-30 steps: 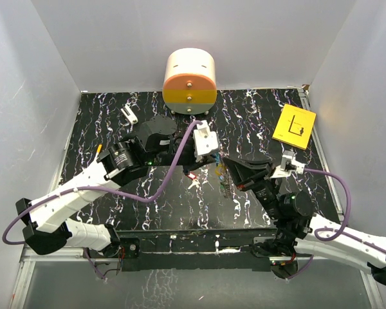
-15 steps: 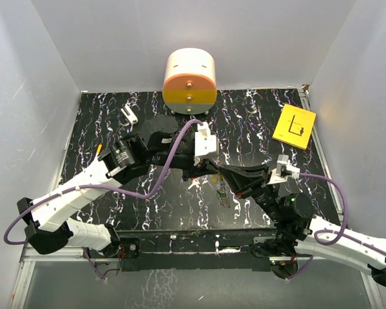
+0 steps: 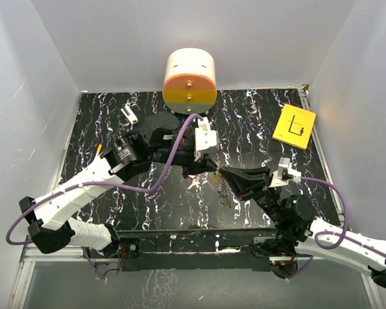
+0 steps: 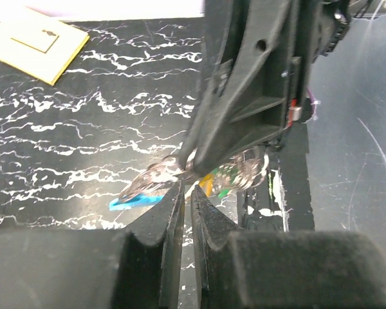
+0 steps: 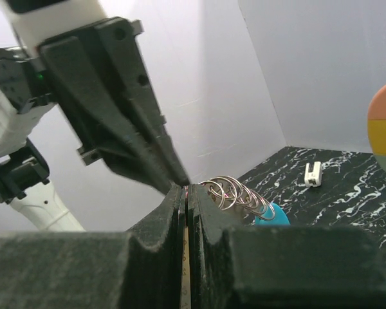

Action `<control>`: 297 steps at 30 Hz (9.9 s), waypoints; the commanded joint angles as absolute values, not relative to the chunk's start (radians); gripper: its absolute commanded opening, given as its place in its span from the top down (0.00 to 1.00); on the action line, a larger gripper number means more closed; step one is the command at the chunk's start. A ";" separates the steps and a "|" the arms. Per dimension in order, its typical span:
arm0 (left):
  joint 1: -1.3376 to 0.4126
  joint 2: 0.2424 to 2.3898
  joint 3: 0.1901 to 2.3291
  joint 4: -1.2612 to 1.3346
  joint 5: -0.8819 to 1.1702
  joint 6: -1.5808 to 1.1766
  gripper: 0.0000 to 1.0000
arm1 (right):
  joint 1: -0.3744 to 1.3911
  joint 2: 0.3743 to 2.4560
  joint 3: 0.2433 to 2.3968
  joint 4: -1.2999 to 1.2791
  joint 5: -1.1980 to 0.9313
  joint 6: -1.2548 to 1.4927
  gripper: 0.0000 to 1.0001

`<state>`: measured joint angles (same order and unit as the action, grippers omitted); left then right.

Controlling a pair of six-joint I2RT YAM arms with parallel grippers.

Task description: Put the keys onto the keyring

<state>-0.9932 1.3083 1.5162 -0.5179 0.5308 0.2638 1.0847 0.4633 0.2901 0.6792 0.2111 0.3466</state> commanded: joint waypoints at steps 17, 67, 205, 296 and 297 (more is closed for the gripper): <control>-0.963 1.319 1.504 -0.510 0.764 0.184 0.92 | 1.090 0.450 0.279 0.876 0.135 0.354 0.92; -0.940 1.267 1.347 -0.392 0.718 0.198 0.55 | 1.091 0.339 0.174 0.766 0.108 0.458 0.92; -0.891 1.545 1.647 -0.923 1.034 0.504 1.00 | 1.091 0.348 0.565 -0.132 -0.046 0.286 0.68; -0.872 1.611 1.757 -1.153 0.974 0.625 1.00 | 1.091 0.376 0.413 0.231 -0.013 0.312 0.92; -0.872 1.616 1.769 -1.170 0.980 0.639 1.00 | 1.091 0.378 0.414 0.229 -0.021 0.317 0.92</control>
<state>-0.8791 1.6585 1.7084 -1.0977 0.9493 0.5762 1.0897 0.3817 0.3962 0.0990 -0.0029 0.2863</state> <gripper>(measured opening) 0.032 0.088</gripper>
